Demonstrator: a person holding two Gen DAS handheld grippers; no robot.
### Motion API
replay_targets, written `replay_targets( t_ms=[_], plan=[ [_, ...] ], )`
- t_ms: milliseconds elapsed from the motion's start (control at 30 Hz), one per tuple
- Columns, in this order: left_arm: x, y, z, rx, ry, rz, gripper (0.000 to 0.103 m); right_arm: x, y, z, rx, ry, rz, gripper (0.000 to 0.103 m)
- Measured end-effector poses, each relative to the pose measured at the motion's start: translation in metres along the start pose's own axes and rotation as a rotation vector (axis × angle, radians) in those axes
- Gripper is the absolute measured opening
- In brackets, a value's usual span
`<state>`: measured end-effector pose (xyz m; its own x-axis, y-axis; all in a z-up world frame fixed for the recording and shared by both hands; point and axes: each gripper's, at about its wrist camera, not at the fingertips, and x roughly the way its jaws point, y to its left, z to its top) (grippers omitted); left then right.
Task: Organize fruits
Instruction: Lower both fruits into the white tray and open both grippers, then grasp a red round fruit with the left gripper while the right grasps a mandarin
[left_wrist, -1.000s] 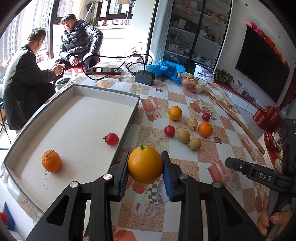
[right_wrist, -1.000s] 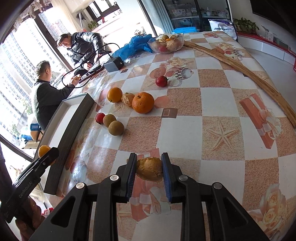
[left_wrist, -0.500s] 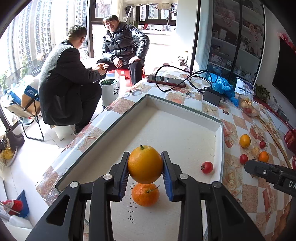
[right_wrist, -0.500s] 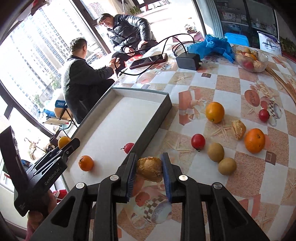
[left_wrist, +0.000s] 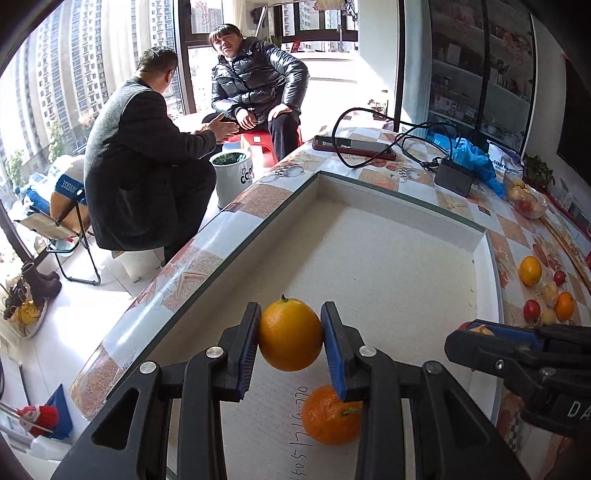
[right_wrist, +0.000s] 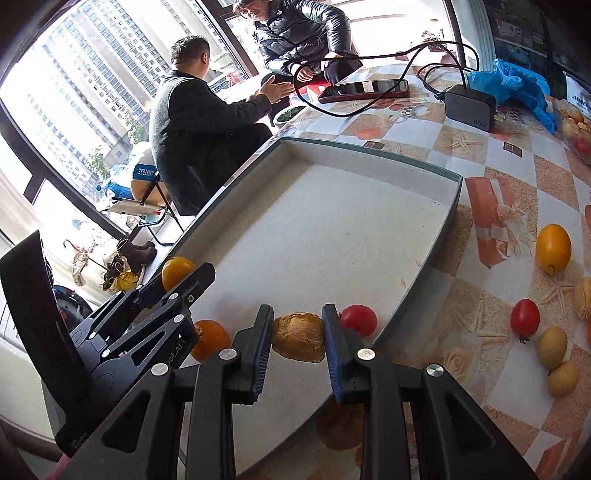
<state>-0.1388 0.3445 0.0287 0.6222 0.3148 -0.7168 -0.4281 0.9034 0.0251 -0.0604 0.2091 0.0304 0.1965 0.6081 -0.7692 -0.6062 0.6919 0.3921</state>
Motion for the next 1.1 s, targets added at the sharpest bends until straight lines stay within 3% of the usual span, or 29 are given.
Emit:
replay_targets(
  t_ms=[33,133,267,300,367,400,567,733,800,933,1000,1100],
  plan=[
    [-0.001,-0.001,0.0,0.004,-0.003,-0.006,0.036,0.001,0.001,-0.001,-0.006,0.007,-0.005,0.029],
    [-0.003,-0.005,-0.001,0.028,0.004,0.001,0.037,0.001,0.002,-0.003,-0.022,0.008,0.023,0.05],
    [-0.005,-0.005,-0.005,0.023,0.019,0.019,0.038,-0.004,0.004,-0.005,-0.053,-0.006,-0.014,0.06],
    [-0.005,-0.005,-0.006,0.023,0.024,0.023,0.038,-0.008,0.004,-0.005,-0.056,-0.016,-0.012,0.067],
    [-0.007,-0.009,-0.009,0.037,0.023,0.034,0.039,-0.02,0.004,-0.006,-0.054,-0.063,0.018,0.1],
    [-0.008,-0.011,-0.011,0.047,0.014,0.042,0.04,-0.029,0.004,-0.007,-0.051,-0.094,0.013,0.103],
    [-0.027,-0.019,-0.01,0.053,-0.054,0.052,0.048,-0.068,-0.011,-0.013,-0.035,-0.174,-0.086,0.103],
    [-0.055,-0.052,-0.003,0.129,-0.08,-0.061,0.058,-0.102,-0.073,-0.025,0.117,-0.193,-0.197,0.103],
    [-0.064,-0.077,-0.005,0.181,-0.06,-0.142,0.067,-0.117,-0.101,-0.034,0.178,-0.197,-0.251,0.103],
    [-0.066,-0.136,-0.021,0.275,0.034,-0.327,0.07,-0.139,-0.153,-0.057,0.284,-0.192,-0.382,0.103],
    [-0.061,-0.166,-0.032,0.317,0.06,-0.337,0.07,-0.145,-0.177,-0.071,0.335,-0.177,-0.412,0.103],
    [-0.044,-0.19,-0.037,0.326,0.076,-0.292,0.07,-0.148,-0.201,-0.088,0.38,-0.144,-0.432,0.103]
  ],
)
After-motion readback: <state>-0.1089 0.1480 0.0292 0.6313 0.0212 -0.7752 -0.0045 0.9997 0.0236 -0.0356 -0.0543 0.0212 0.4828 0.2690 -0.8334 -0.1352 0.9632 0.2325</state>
